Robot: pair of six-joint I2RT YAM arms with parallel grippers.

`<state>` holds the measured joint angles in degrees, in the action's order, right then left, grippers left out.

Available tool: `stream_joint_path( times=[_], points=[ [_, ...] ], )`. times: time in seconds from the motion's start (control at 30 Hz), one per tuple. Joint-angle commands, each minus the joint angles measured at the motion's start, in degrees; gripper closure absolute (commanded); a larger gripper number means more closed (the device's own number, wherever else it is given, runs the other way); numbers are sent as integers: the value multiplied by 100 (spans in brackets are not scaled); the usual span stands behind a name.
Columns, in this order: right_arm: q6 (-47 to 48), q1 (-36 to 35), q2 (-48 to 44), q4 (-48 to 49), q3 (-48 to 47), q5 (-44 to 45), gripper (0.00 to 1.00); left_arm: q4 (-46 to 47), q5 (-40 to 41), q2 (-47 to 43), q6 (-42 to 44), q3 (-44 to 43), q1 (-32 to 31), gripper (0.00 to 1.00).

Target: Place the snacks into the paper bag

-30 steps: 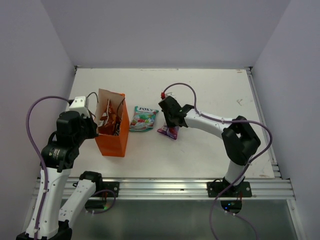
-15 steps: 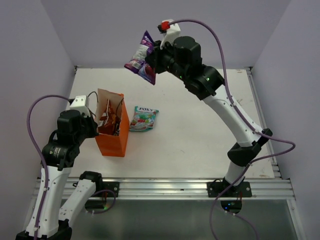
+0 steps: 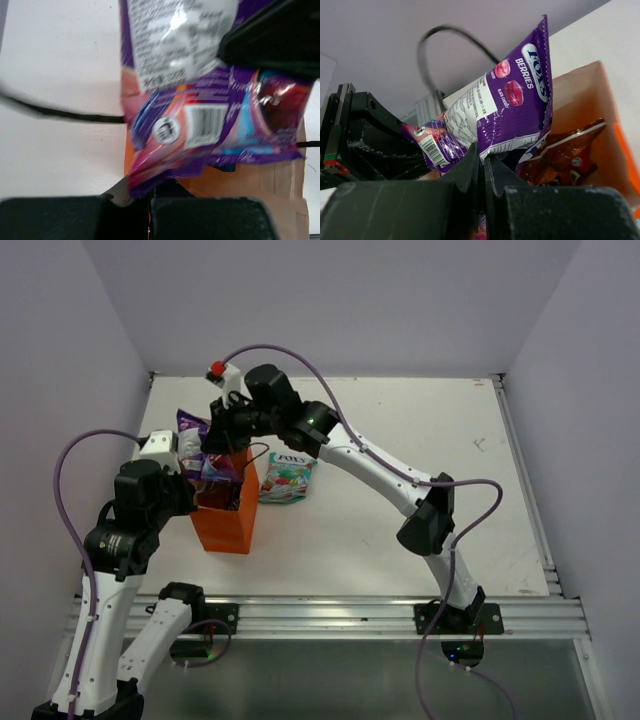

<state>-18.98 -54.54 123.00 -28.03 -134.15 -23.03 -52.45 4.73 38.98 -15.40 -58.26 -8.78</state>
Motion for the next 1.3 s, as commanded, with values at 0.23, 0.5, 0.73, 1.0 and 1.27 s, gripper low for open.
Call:
stream_joint_path(
  times=[0.23,0.5,0.73,1.0,1.27],
  points=[
    [-308,-215,-6,573,-831,-519,100,191,-95,-22,90,-28,-37,100],
    [-116,-329,-355,106,-51,-633,100,208,-139,-66,81,16,-37,100],
    [334,-443,-830,-572,801,-238,100,261,-183,-66,90,52,-45,100],
    [580,-452,-936,-1300,864,325,100,279,-183,-75,98,60,-89,100],
    [553,-478,-1014,-1355,996,351,19,279,-166,-119,98,69,-107,100]
  ],
)
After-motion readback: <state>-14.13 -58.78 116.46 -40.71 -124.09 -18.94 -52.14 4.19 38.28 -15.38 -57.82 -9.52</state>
